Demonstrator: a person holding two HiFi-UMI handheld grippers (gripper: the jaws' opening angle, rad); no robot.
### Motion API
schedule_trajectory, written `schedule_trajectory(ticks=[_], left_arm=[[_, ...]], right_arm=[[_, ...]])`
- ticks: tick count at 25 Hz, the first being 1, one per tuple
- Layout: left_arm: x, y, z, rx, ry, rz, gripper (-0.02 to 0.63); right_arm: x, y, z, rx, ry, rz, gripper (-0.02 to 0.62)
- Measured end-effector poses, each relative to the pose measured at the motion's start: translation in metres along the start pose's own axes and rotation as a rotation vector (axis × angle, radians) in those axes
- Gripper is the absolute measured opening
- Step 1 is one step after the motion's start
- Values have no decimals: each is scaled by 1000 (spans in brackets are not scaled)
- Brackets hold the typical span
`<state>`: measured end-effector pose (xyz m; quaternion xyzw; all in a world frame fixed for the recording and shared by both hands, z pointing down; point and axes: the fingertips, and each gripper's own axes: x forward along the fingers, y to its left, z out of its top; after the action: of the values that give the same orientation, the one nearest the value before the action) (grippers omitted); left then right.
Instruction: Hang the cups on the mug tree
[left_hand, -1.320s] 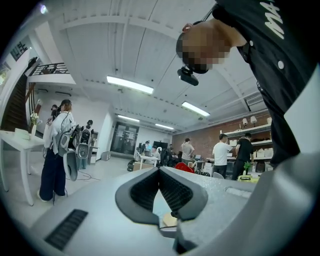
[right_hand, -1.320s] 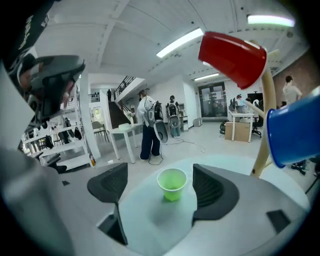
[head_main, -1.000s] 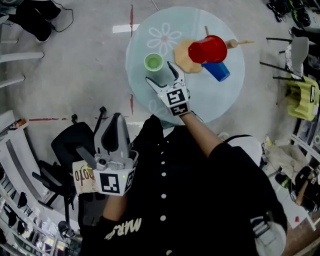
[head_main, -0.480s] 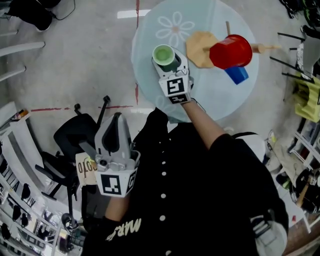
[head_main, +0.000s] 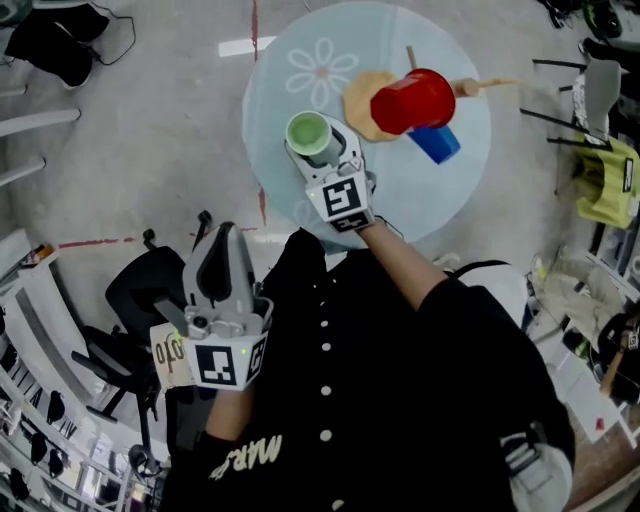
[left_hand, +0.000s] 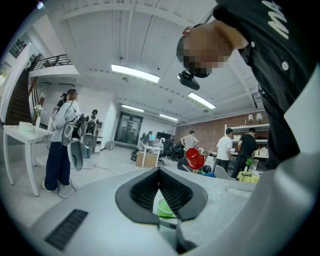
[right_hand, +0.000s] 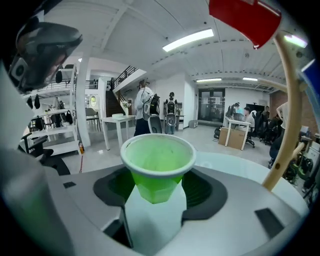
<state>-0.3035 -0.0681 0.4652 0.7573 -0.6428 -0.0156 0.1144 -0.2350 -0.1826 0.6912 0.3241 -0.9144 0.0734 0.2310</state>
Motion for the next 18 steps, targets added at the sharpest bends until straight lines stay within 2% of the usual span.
schedule_trajectory(ticks=[4,7,13,18], left_arm=[[7,-19,16,-3,-34,-43,-6],[13,-37,27,-1,-58,-73,-6],[19,-106,51,19,-106,-127,-6],[21,-137,62,29,-129,-163,-6]], right_arm=[[-36,3,22,-64,1,45,287],[-66,3,22,-45,-16,64,290],[-152,-33,18,-82,-26,56,290],[-203,-57,27,-123,-19,39,290]])
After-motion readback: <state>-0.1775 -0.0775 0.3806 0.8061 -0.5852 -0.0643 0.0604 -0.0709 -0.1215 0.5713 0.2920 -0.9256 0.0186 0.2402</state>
